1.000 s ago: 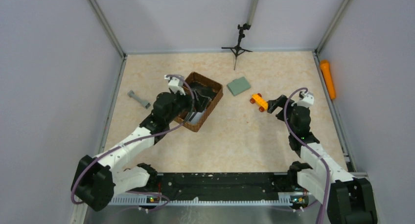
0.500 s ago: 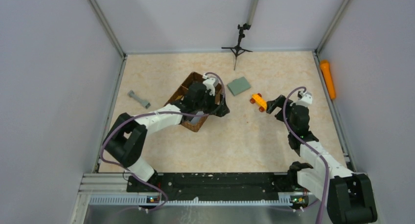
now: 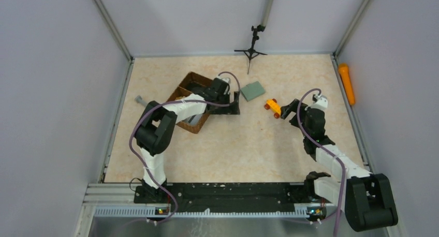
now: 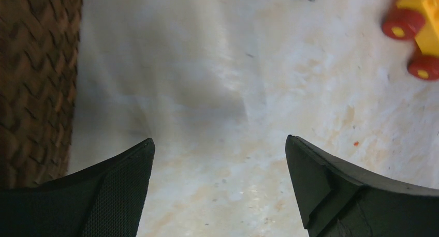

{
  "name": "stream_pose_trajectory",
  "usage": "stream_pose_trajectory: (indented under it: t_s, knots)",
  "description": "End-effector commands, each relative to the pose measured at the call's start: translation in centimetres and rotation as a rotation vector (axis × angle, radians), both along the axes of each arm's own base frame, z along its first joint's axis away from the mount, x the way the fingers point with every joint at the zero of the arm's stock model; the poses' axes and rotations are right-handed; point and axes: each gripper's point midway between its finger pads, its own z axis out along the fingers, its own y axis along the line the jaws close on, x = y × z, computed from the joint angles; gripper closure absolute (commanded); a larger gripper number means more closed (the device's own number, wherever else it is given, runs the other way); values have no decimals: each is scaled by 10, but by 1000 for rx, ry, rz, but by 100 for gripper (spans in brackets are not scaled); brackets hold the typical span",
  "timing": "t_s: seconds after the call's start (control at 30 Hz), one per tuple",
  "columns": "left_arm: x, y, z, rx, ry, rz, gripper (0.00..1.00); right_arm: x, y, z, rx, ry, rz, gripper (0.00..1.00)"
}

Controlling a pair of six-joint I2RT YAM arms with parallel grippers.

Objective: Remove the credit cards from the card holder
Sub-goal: Move the storage box to the center of the board.

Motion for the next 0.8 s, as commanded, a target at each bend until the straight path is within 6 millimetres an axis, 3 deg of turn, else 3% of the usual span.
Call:
stream_pose_trajectory:
  t_s: [0.0, 0.07, 0.23, 0.5, 0.7, 0.77]
  knots:
    - [20, 68, -11, -69, 109, 251, 1, 19, 10, 31, 23, -88, 33, 6]
    - [19, 70, -1, -102, 76, 225, 1, 21, 13, 30, 21, -88, 49, 6]
    - [5, 42, 33, -226, -2, 80, 1, 24, 20, 27, 8, -70, 98, 6]
    - [-12, 27, 63, -353, -90, -28, 1, 34, 38, 21, -5, -36, 204, 10]
    - [-25, 10, 71, -357, -142, -110, 1, 69, 55, 27, 21, 17, 265, 11]
    - [-27, 5, 75, -367, -154, -123, 1, 85, 61, 23, 12, 77, 285, 17]
